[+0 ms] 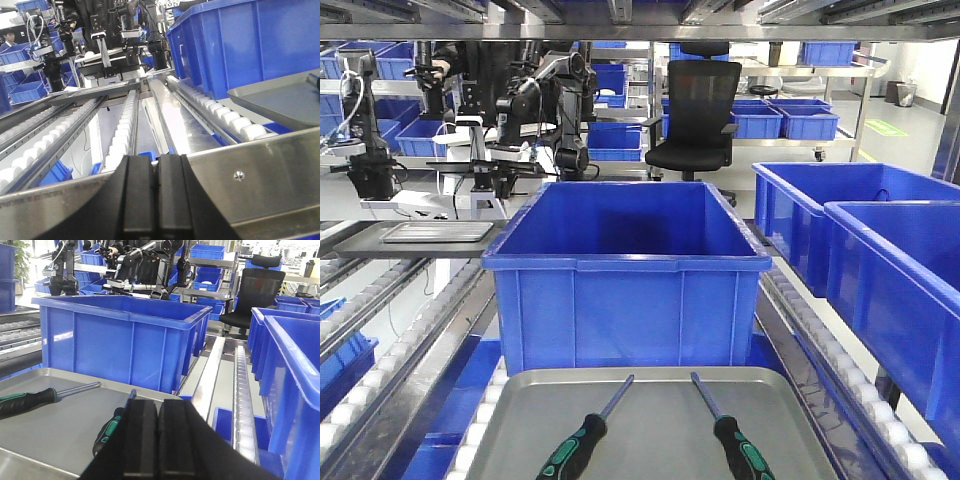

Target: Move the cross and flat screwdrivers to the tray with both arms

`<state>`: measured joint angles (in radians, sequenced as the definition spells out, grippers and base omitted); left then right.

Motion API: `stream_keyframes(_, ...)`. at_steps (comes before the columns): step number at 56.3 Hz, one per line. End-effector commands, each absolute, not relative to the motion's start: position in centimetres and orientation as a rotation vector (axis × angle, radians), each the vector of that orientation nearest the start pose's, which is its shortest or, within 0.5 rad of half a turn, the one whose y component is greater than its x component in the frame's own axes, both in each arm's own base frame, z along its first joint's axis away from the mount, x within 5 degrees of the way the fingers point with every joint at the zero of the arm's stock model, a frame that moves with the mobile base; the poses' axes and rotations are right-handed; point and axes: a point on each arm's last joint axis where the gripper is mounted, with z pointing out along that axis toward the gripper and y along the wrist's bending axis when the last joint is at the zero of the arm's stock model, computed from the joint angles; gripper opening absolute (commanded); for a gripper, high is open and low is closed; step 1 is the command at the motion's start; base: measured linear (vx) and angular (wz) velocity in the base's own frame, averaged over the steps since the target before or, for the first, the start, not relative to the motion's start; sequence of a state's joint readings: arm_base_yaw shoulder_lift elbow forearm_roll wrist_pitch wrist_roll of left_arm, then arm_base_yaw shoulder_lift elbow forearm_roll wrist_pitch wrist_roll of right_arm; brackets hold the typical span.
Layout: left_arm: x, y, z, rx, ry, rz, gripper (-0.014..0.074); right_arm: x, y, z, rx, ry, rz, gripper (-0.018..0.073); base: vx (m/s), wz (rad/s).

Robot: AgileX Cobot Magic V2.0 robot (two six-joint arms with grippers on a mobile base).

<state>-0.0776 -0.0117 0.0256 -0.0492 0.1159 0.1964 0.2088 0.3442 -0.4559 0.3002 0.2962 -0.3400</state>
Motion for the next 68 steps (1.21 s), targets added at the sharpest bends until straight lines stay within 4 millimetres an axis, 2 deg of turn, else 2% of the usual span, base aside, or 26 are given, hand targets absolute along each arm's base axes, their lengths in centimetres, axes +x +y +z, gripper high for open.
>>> stream_keyframes(1,5.5,-0.4,20.9,0.162,1.505,0.045,0.0003,7.6,2.2,33.4,-0.246,1.544,0.176,-0.0008,0.00,0.00)
stream_keyframes(29,5.5,-0.4,20.9,0.162,1.505,0.045,0.0003,7.6,2.2,33.3,-0.256,1.546,0.163,-0.0008,0.00,0.00)
stream_keyframes(33,5.5,-0.4,20.9,0.162,1.505,0.045,0.0003,7.8,2.1,31.8,-0.240,1.576,0.163,-0.0008,0.00,0.00)
stream_keyframes(46,5.5,-0.4,21.0,0.162,1.504,0.045,0.0003,6.7,1.2,22.0,-0.087,1.653,0.200,-0.0008,0.00,0.00)
stream_keyframes(50,5.5,-0.4,21.0,0.162,1.504,0.045,0.0003,6.3,0.8,20.2,-0.014,1.662,0.182,-0.0008,0.00,0.00)
stream_keyframes(54,5.5,-0.4,21.0,0.162,1.504,0.045,0.0003,5.9,0.5,19.0,0.047,1.641,0.158,-0.0008,0.00,0.00)
stream_keyframes(68,5.5,-0.4,21.0,0.162,1.504,0.045,0.0003,5.6,0.2,18.8,0.070,1.654,0.109,-0.0008,0.00,0.00)
